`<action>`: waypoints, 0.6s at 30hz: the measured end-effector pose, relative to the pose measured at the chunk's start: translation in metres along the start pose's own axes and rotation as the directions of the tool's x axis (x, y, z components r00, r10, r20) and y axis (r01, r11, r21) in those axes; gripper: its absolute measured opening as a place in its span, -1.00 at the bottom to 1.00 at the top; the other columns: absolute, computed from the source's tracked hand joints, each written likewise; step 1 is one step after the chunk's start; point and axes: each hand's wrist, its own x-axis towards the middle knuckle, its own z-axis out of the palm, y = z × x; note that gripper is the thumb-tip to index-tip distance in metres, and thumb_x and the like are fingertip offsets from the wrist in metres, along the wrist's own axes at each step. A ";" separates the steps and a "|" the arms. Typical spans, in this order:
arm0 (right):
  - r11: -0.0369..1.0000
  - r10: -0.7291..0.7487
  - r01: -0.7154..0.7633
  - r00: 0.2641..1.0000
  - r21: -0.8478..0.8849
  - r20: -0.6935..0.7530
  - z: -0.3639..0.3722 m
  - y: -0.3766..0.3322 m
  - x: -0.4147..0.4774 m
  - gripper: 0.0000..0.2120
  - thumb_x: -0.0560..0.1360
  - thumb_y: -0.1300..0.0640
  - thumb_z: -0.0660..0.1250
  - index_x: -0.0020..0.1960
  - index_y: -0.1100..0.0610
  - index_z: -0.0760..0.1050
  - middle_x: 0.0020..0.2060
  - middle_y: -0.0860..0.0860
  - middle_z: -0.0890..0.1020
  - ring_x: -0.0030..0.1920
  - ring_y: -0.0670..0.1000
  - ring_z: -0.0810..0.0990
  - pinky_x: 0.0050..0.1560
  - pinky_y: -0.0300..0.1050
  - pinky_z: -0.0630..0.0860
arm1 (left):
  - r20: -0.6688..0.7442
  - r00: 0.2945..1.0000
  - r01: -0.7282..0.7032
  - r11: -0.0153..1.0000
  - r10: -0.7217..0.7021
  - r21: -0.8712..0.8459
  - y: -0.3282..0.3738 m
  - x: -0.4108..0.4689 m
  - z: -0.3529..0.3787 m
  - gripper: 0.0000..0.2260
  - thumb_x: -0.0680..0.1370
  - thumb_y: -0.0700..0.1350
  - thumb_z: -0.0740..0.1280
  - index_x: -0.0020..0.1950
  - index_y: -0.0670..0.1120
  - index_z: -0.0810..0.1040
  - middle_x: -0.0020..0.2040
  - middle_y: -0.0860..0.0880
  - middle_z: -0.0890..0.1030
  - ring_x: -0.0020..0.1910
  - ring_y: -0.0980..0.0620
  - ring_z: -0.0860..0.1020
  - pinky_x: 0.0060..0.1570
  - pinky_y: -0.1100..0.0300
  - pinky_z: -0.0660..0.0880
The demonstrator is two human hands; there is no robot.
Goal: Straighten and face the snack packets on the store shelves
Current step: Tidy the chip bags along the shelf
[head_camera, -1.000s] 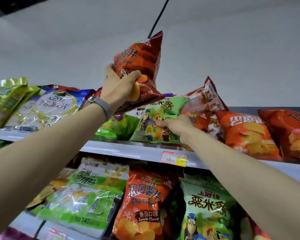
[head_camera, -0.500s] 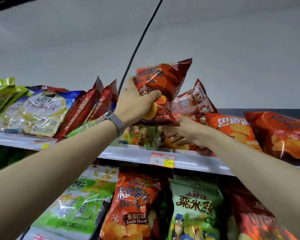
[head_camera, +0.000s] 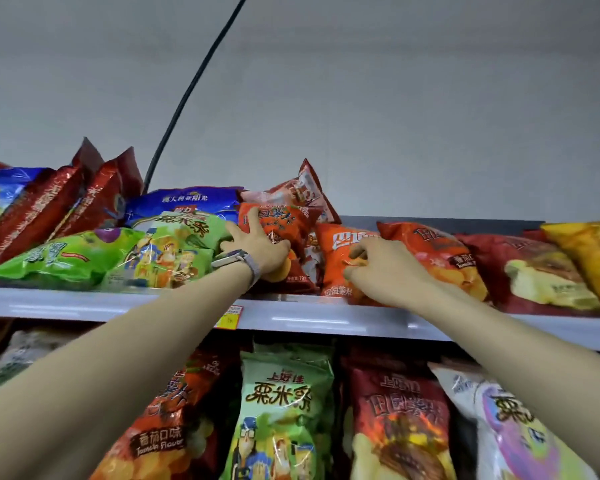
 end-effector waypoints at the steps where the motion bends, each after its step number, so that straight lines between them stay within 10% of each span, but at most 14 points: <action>1: 1.000 -0.005 0.005 1.000 -0.019 0.009 0.000 0.004 -0.002 -0.71 0.44 0.02 0.34 0.08 0.13 0.65 -0.09 0.06 0.70 -0.05 0.14 0.65 0.03 0.11 0.63 | 0.016 1.000 0.003 1.000 -0.003 0.031 -0.003 -0.002 0.005 -0.18 0.55 0.21 0.44 0.67 0.14 0.05 0.63 -0.32 0.00 0.48 -0.50 0.28 0.53 -0.17 0.21; 9: 0.988 -0.084 0.096 0.991 -0.121 0.100 0.007 0.017 -0.009 -0.64 0.53 -0.07 0.25 0.25 0.08 0.52 0.19 0.07 0.60 0.12 0.19 0.60 0.12 0.14 0.59 | 0.032 0.999 -0.012 0.991 0.008 0.136 -0.011 -0.009 0.007 -0.15 0.53 0.33 0.39 0.68 0.11 0.05 0.63 -0.27 0.05 0.54 -0.47 0.18 0.57 -0.21 0.15; 18: 0.982 -0.088 0.089 0.996 -0.168 0.016 -0.028 0.052 -0.002 -0.54 0.55 -0.14 0.28 0.35 0.08 0.50 0.29 0.08 0.57 0.27 0.19 0.54 0.22 0.12 0.52 | 0.117 0.925 -0.372 0.789 0.363 0.489 0.029 -0.042 -0.011 -0.39 0.53 0.30 0.27 0.46 -0.02 0.47 0.49 -0.22 0.36 0.51 -0.25 0.25 0.45 -0.12 0.29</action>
